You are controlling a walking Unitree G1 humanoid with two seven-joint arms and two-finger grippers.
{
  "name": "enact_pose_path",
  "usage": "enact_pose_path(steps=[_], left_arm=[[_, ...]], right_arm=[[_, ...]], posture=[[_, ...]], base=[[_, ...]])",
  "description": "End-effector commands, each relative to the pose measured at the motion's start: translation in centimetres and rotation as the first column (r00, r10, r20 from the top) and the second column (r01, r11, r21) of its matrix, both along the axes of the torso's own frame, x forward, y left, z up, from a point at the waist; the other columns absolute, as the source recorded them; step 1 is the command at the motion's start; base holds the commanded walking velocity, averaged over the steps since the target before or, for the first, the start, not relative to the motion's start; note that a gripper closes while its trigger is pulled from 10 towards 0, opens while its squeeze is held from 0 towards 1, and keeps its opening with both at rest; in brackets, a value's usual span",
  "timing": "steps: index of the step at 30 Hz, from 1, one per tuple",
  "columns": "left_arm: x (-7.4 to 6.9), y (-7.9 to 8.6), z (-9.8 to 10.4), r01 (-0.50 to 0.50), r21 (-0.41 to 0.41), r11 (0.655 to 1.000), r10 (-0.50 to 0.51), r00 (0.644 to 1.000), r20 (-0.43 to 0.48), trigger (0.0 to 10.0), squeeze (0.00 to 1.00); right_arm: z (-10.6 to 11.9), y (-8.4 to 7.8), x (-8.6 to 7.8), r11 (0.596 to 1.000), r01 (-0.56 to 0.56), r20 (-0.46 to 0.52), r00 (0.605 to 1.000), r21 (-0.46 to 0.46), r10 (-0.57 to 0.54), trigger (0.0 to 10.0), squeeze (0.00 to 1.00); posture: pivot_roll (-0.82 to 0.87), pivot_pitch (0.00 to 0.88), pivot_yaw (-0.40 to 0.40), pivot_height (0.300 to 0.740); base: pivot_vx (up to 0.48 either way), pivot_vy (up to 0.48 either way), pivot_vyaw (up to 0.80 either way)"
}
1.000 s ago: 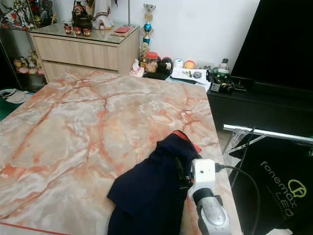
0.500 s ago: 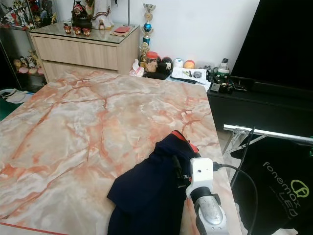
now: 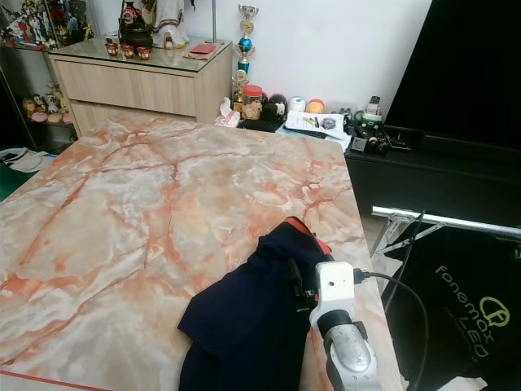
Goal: Hang hanger
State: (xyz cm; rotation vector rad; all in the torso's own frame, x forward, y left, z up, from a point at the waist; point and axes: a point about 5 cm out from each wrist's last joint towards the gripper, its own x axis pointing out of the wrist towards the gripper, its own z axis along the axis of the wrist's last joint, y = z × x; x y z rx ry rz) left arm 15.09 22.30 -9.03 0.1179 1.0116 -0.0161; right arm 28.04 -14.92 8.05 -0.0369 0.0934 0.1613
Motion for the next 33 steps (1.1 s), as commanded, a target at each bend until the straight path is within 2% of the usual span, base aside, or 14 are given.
enact_pose_path(steps=[1, 15, 33], left_arm=[[-1.7, -0.2, -0.7, 0.031, 0.002, 1.0, -0.031, 0.997, -0.076, 10.0, 0.0], [-1.5, -0.1, -0.6, 0.026, 0.007, 1.0, -0.026, 0.997, -0.069, 10.0, 0.0], [-1.3, -0.1, -0.6, 0.027, 0.002, 1.0, -0.026, 0.997, -0.067, 10.0, 0.0]], right_arm=[[-0.2, -0.3, 0.1, 1.0, 0.011, -0.013, 1.0, -0.012, -0.012, 10.0, 0.0], [0.3, -0.3, 1.4, 1.0, 0.016, 0.008, 1.0, -0.017, -0.016, 10.0, 0.0], [0.4, -0.1, 1.8, 1.0, 0.014, 0.016, 1.0, -0.017, -0.014, 10.0, 0.0]], posture=[[0.09, 0.0, -0.077, 0.74], [0.1, 0.0, -0.081, 0.74], [0.1, 0.0, -0.083, 0.74]], base=[[0.0, 0.0, 0.0], [-0.24, 0.0, 0.0], [-0.265, 0.0, 0.0]])
